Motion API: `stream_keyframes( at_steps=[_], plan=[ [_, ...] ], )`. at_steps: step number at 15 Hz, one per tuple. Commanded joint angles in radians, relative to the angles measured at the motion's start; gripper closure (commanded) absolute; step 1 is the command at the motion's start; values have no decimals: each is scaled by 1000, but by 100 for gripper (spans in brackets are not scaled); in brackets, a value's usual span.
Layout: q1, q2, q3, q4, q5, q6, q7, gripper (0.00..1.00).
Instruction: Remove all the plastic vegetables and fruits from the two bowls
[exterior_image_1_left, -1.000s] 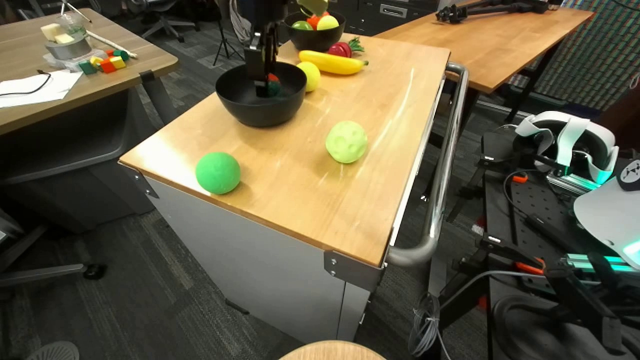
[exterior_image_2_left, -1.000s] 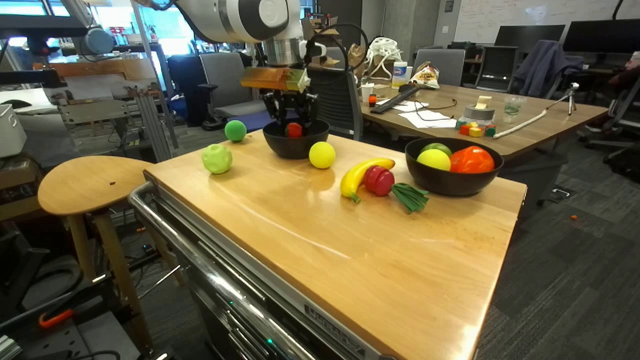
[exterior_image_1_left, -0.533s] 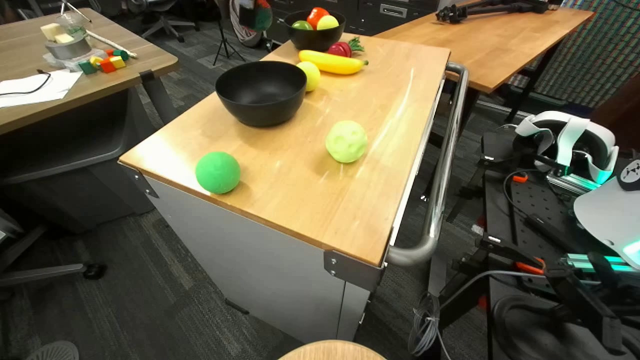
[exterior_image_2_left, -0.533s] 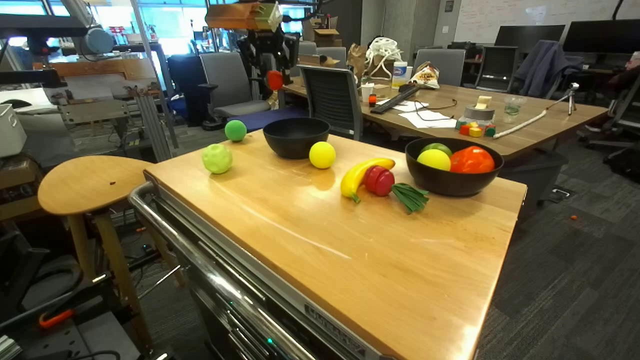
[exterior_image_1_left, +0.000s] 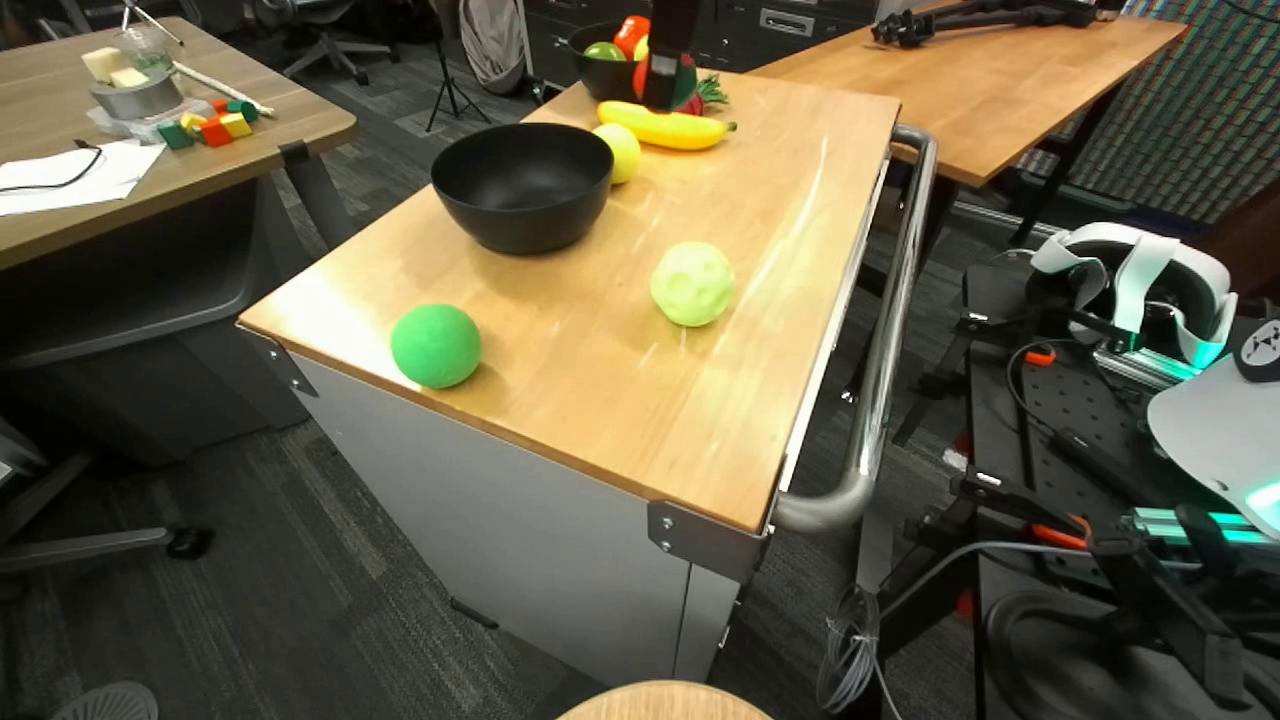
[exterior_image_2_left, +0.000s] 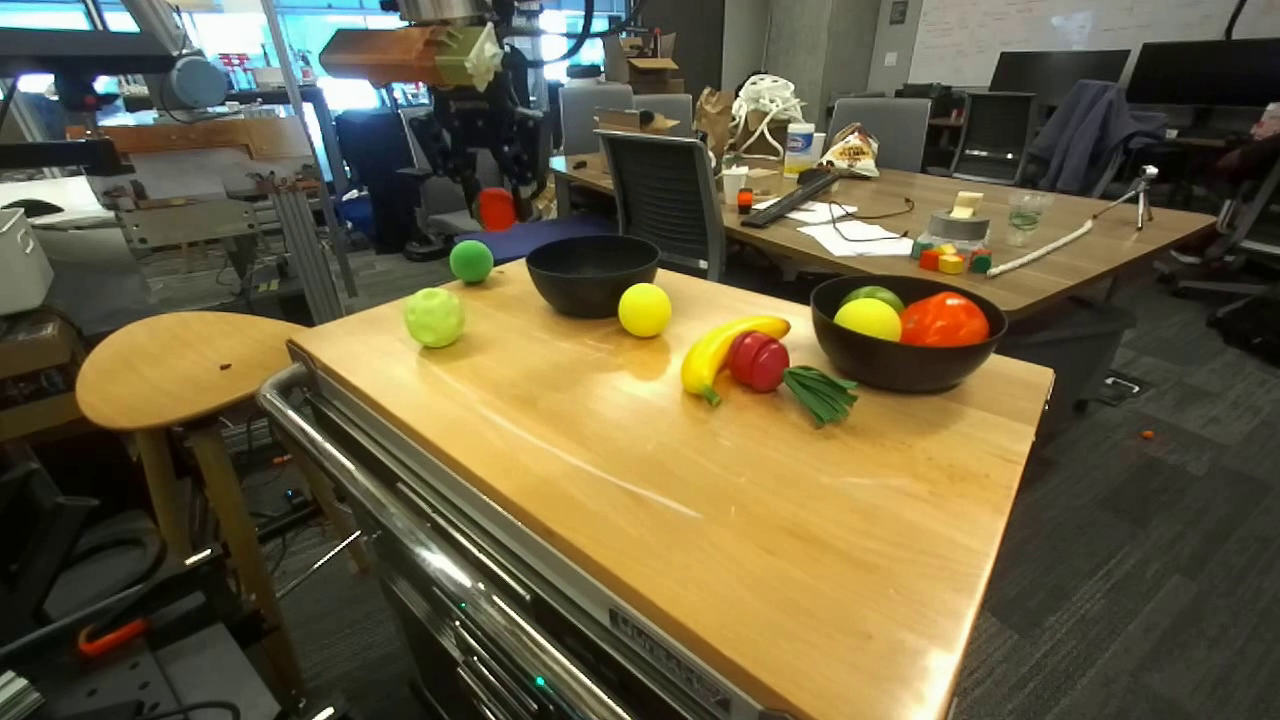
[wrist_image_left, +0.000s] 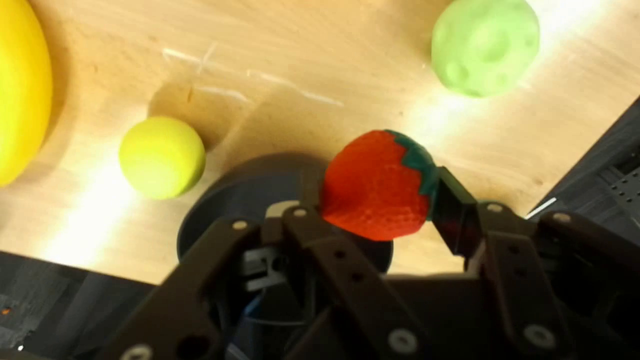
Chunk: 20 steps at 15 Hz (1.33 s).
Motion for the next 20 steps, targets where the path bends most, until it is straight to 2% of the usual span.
stream_keyframes(
  at_steps=[1, 6, 10, 11, 12, 13, 15, 16, 20],
  plan=[
    [-10, -20, -26, -106, -17, 66, 11, 70],
    [-31, 20, -55, -204, -37, 186, 15, 70],
    [-42, 71, -77, -218, 1, 276, -21, 70],
    [-45, 79, -81, -218, 7, 287, -26, 50],
    [-48, 84, -83, -218, 18, 293, -32, 20],
    [-52, 85, -84, -218, 29, 300, -36, 19],
    [-56, 60, -85, -221, 51, 297, -60, 5],
    [-57, 37, -87, -220, 64, 289, -79, 0],
    [-65, -57, -123, -139, 74, 256, -176, 0]
  ],
)
